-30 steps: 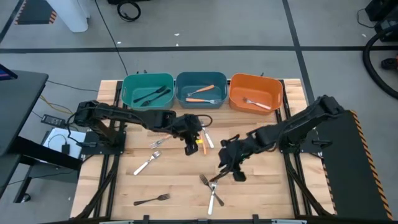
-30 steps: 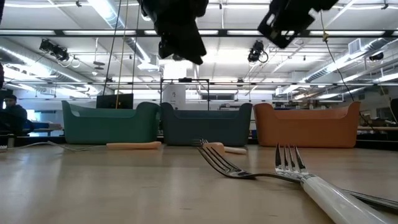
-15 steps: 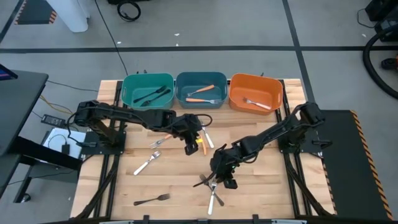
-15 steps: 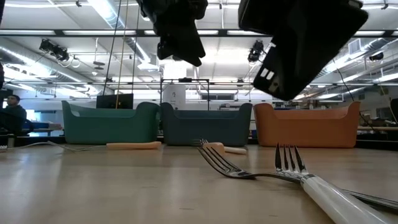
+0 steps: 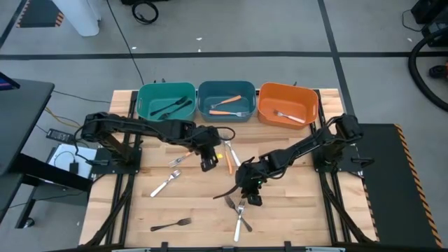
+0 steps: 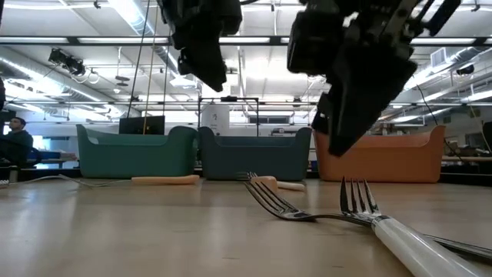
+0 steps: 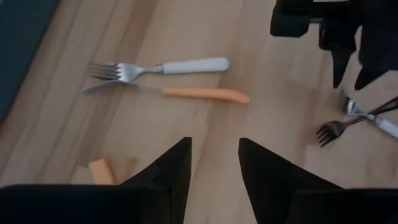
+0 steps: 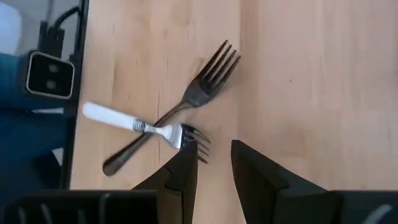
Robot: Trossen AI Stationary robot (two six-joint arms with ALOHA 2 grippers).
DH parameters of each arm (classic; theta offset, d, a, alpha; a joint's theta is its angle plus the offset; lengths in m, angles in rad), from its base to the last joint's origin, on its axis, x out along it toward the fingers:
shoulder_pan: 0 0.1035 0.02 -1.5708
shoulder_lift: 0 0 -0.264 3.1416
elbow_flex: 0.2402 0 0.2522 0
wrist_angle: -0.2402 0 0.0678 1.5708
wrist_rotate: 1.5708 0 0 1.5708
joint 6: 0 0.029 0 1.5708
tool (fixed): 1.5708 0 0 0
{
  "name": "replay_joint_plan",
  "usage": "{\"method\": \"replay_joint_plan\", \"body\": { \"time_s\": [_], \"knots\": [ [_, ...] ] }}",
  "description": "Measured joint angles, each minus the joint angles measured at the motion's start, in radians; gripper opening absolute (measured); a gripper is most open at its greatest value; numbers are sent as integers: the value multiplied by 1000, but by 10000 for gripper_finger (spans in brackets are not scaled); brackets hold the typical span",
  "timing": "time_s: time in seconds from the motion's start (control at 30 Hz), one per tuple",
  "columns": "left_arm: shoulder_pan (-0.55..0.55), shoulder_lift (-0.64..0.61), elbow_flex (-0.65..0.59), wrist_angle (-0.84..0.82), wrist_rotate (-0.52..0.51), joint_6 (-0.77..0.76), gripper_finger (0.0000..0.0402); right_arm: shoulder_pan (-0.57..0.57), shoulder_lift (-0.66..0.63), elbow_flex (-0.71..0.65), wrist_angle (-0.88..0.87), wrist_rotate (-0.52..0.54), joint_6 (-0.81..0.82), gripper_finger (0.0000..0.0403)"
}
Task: Sort silverware by color (type)
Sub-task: Put the bottom white fork in the orange bin
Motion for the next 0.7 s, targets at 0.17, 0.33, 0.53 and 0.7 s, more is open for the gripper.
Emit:
{"method": "replay_joint_plan", "body": {
  "time_s": [0.17,0.33,0.53,0.7],
  "knots": [
    [18,-24,0,-38,0,2,142,-7,13,-50,27,-30,33,106],
    [29,-27,-1,-35,0,3,142,-6,12,-54,51,-90,32,106],
    [30,-27,-1,-29,0,6,142,-6,11,-54,82,-81,43,106],
    [30,-27,-1,-29,0,14,142,-7,11,-54,88,-57,41,106]
  ]
}}
